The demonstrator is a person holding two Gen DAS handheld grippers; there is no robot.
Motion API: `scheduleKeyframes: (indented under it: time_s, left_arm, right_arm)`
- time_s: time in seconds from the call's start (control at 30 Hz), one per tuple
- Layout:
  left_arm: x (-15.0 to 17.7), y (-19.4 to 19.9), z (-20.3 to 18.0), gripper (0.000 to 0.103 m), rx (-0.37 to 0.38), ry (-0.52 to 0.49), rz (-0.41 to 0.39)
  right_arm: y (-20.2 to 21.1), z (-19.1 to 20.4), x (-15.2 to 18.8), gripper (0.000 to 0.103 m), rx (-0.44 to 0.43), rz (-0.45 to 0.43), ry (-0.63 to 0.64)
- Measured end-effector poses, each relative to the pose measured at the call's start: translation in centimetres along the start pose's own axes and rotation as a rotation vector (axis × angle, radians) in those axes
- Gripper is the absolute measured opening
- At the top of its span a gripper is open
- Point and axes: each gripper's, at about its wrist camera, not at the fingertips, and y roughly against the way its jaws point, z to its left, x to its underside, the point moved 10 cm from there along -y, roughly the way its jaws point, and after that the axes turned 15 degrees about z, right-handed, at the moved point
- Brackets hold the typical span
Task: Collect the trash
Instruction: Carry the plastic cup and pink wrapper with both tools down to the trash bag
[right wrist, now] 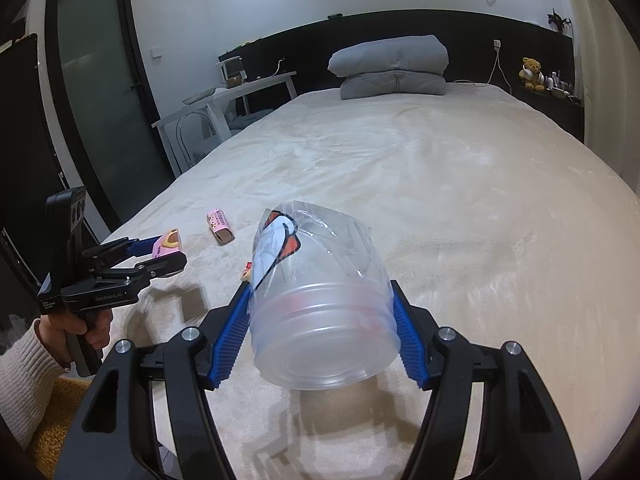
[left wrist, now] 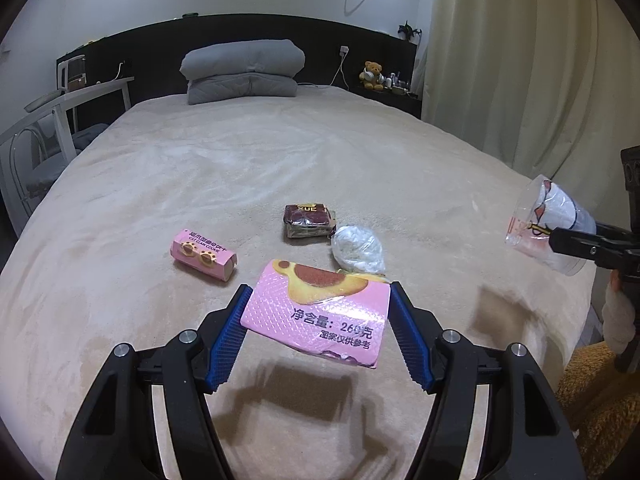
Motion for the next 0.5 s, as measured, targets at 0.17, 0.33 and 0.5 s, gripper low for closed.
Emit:
scheduleKeyframes:
  time_s: [0.17,0.33,0.5]
  left_arm:
    - [0.7,2.3,-0.9,0.066,0.015,0.011,-0.038]
    - [1.9,4.0,-1.6,0.066,0.017,0.021,-0.054]
    - [3.5,6.0,-3.1,0.066,0.030,0.015,-0.079]
  right_arm:
    - [1.2,0.6,1.8,0.066,-0.014,-0.006,-0.026]
    - [2.3,1.7,4.1,0.066,-0.029,-0.010,-0.038]
    - [3.2,3.1,6.5,0.066,-0.034,-0.004,-0.032]
